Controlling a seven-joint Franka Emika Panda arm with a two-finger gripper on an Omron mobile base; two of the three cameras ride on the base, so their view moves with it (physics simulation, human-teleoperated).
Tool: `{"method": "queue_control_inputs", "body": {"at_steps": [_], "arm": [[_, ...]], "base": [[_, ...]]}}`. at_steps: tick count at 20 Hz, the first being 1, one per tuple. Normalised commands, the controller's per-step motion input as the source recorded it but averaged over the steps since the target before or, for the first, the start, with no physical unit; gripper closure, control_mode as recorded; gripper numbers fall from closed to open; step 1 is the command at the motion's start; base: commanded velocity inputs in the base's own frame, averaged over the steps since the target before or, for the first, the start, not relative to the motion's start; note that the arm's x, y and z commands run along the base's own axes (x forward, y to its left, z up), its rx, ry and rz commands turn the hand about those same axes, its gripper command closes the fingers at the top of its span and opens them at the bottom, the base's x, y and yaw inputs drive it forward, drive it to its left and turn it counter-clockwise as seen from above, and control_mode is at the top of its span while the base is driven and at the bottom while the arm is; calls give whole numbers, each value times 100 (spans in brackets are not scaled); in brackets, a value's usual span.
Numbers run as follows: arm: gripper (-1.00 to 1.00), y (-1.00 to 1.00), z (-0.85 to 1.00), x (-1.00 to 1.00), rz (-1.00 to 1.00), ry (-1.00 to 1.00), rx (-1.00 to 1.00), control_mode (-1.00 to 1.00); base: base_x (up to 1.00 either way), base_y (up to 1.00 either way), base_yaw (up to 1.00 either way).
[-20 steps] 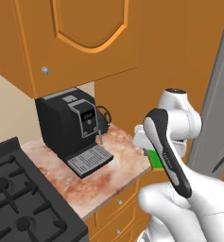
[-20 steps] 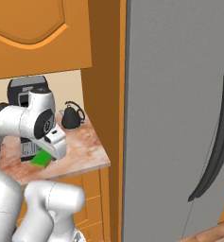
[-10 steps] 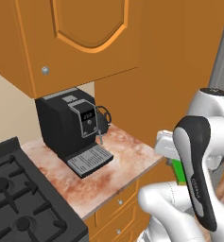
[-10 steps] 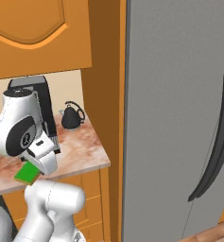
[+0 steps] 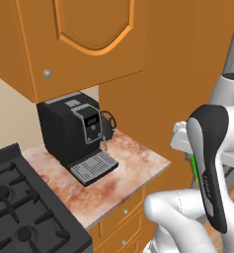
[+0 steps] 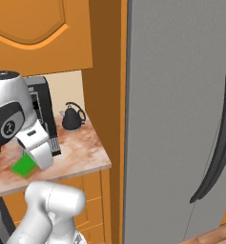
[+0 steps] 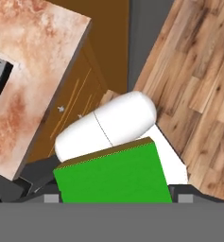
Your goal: Place the sponge inside the microwave to prepare for sanitizing.
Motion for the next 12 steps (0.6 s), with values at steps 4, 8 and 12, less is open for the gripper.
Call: {"method": "queue_control_inputs", "body": {"at_steps": [4, 8, 12], "arm": [[100, -3, 3, 0, -6, 0, -2, -100], [100, -13, 0, 0, 0, 3, 0, -100], [100, -33, 0, 0, 0, 0, 0, -100]], "base": [[0, 0, 0], [0, 0, 0], [0, 0, 0]]}}
